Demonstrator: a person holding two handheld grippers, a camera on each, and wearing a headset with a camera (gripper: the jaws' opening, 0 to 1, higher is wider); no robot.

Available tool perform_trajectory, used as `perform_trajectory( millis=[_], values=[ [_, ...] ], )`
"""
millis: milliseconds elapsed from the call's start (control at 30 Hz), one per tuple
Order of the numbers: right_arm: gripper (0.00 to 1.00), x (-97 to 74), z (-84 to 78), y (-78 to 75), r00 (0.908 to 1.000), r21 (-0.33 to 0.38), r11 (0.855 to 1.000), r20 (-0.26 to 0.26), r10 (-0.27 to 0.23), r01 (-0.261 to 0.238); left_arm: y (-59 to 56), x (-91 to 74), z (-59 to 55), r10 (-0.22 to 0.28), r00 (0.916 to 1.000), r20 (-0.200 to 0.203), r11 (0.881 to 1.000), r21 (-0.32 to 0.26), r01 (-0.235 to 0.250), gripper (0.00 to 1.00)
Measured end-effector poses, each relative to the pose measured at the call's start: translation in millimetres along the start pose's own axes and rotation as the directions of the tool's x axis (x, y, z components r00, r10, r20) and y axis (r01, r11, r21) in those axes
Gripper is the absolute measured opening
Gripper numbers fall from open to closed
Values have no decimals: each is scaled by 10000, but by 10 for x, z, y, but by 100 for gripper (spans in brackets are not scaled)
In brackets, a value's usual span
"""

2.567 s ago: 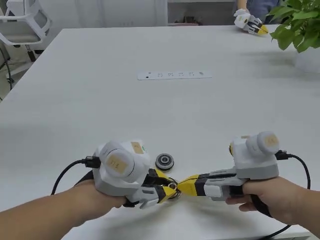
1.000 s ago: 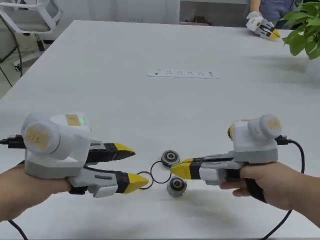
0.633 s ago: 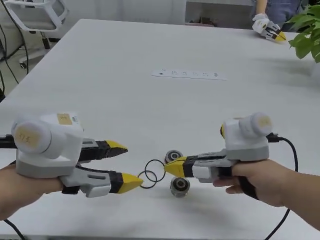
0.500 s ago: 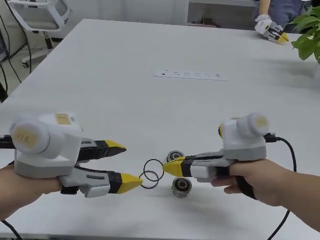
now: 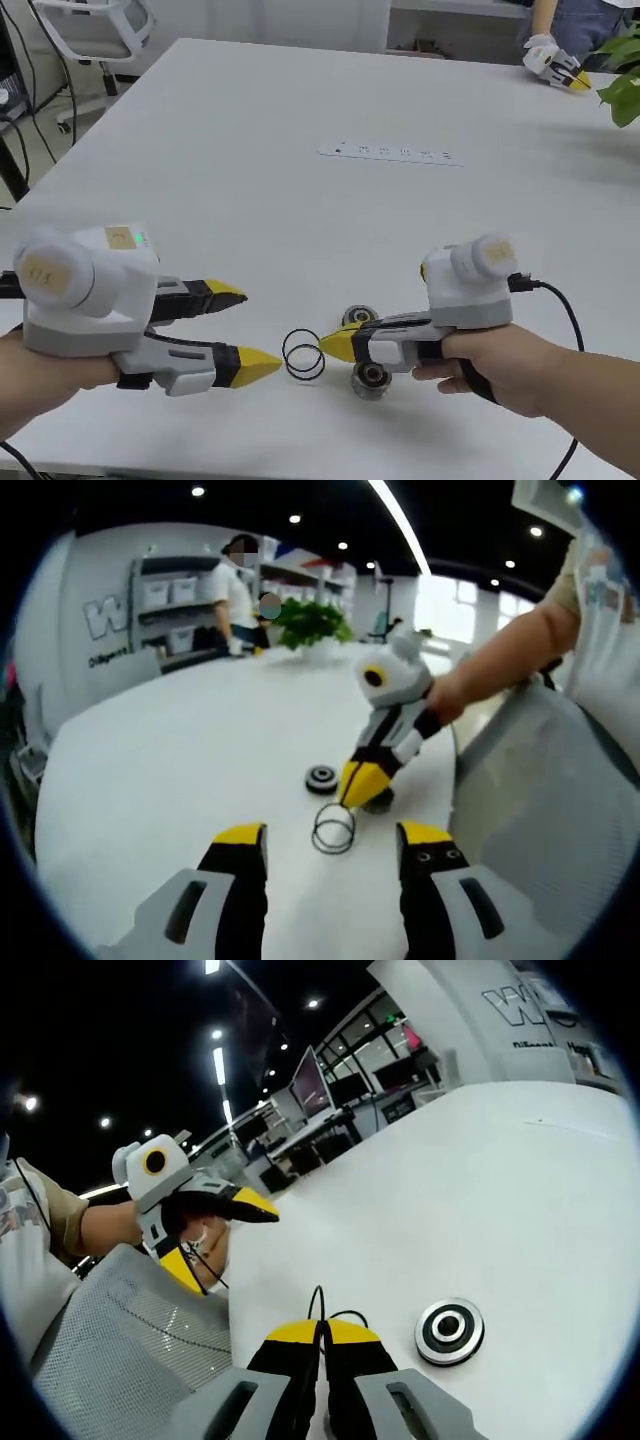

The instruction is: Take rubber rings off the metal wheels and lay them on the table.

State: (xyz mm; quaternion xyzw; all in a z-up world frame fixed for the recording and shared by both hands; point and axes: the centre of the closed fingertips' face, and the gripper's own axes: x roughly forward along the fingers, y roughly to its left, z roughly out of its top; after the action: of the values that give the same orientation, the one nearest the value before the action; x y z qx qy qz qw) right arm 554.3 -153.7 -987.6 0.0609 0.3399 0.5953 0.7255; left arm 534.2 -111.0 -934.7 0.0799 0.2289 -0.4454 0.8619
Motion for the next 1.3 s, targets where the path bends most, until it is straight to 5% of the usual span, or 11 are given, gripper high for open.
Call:
perform_trajectory(
  millis=[1300],
  values=[
    [3,61,-184,-169,9907,-238,9941,-831,-1077,1061,6,-3,-71,32,9998,-179,9997,-255,-37,52]
  ],
)
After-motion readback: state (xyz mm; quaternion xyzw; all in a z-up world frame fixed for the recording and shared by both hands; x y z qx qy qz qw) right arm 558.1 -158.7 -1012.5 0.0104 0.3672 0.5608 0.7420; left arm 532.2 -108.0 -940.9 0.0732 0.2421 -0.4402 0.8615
